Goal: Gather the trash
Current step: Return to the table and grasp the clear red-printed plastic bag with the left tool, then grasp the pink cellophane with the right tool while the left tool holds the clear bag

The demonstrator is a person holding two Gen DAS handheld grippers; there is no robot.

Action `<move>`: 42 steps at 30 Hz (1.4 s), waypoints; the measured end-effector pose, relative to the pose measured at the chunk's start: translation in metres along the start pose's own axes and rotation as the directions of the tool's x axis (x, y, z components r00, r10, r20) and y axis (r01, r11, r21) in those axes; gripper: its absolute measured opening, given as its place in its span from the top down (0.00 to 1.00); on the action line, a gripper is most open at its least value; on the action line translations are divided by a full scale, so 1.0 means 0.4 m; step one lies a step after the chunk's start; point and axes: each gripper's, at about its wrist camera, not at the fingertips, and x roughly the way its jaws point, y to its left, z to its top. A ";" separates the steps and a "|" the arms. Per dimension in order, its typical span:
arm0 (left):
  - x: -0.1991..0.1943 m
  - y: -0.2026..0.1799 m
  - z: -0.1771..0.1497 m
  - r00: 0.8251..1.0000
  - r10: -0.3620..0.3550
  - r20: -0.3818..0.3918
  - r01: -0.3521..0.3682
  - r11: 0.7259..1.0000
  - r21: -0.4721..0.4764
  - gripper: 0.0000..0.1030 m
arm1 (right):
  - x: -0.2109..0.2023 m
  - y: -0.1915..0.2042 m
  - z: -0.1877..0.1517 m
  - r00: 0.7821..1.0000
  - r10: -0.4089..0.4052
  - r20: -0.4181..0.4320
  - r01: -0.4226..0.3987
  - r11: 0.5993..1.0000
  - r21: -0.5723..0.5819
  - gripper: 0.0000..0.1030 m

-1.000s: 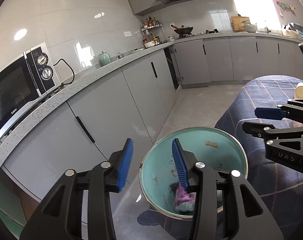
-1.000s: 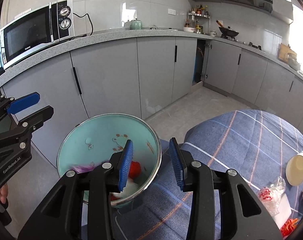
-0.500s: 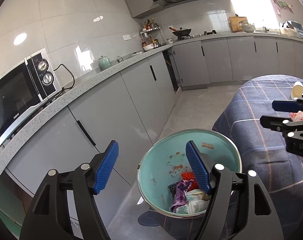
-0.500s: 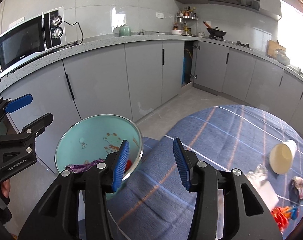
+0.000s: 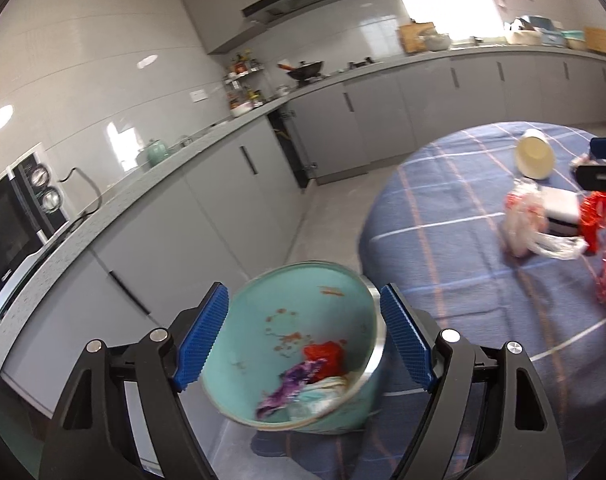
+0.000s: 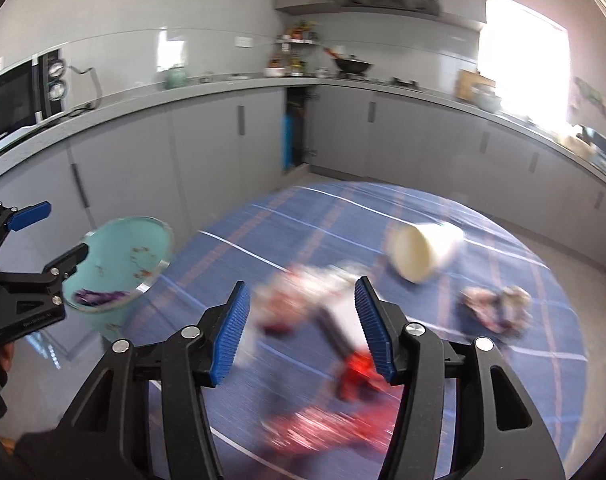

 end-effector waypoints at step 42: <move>0.023 -0.305 0.079 0.965 -0.260 -0.026 0.262 0.959 0.111 0.91 | -0.043 -0.162 -0.151 0.991 -0.082 -0.109 0.099 0.983 0.157 0.40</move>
